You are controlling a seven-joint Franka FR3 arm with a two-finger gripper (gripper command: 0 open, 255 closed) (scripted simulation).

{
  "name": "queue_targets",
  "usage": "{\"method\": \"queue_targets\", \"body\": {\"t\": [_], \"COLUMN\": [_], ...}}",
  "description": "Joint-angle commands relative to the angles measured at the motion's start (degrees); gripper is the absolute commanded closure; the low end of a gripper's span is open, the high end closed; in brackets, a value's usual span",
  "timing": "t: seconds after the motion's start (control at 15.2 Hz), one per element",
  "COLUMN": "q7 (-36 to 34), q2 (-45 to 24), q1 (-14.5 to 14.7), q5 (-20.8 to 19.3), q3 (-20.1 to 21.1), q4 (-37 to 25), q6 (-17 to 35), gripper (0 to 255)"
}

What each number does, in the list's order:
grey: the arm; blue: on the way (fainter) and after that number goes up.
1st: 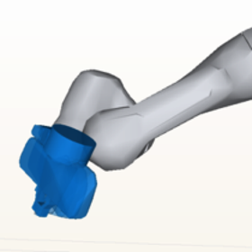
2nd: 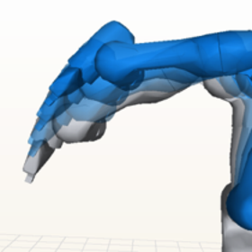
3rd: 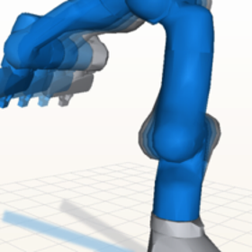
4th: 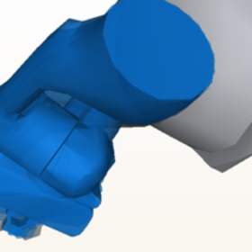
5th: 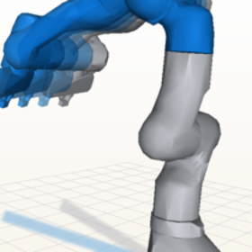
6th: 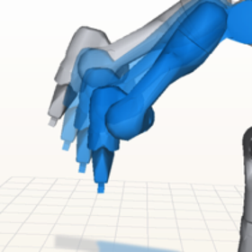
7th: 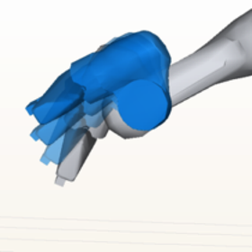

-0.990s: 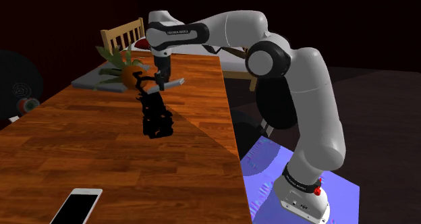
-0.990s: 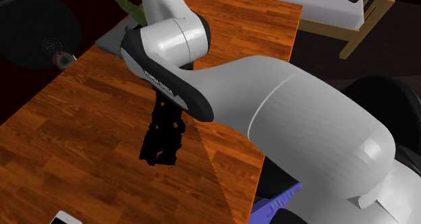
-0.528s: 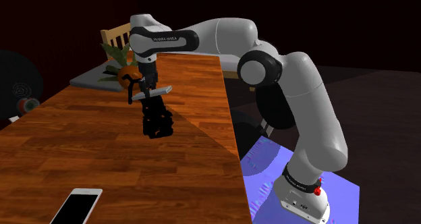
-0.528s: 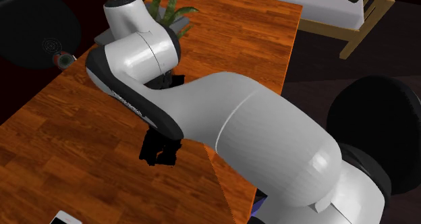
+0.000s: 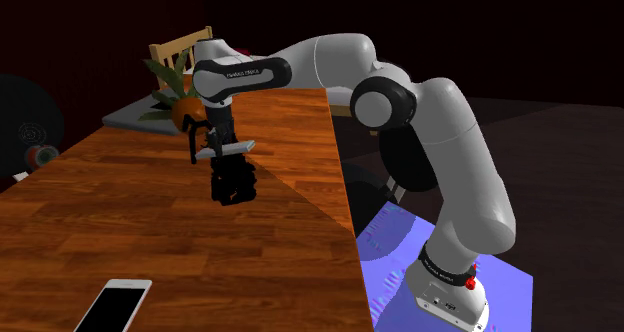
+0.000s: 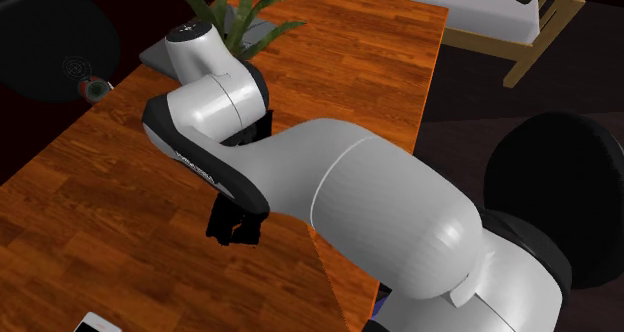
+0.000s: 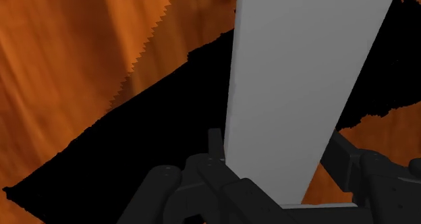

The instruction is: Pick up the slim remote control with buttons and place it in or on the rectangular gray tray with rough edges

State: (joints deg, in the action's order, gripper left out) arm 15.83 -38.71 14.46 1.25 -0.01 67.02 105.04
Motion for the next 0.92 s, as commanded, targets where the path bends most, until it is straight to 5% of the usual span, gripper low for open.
{"method": "queue_targets", "body": {"t": [0.0, 0.59, 0.66, 0.86], "q7": [0.07, 0.09, 0.07, 0.11], "q2": [-0.2, -0.39, -0.37, -0.38], "q1": [-0.09, -0.09, -0.07, -0.11], "q5": [-0.05, -0.04, -0.05, -0.04], "q3": [-0.09, -0.09, -0.08, -0.09], "q4": [1.13, 1.93, 1.98, 2.02], "q6": [1.66, 2.64, 2.67, 2.72], "gripper": [255, 255, 0, 0]}}
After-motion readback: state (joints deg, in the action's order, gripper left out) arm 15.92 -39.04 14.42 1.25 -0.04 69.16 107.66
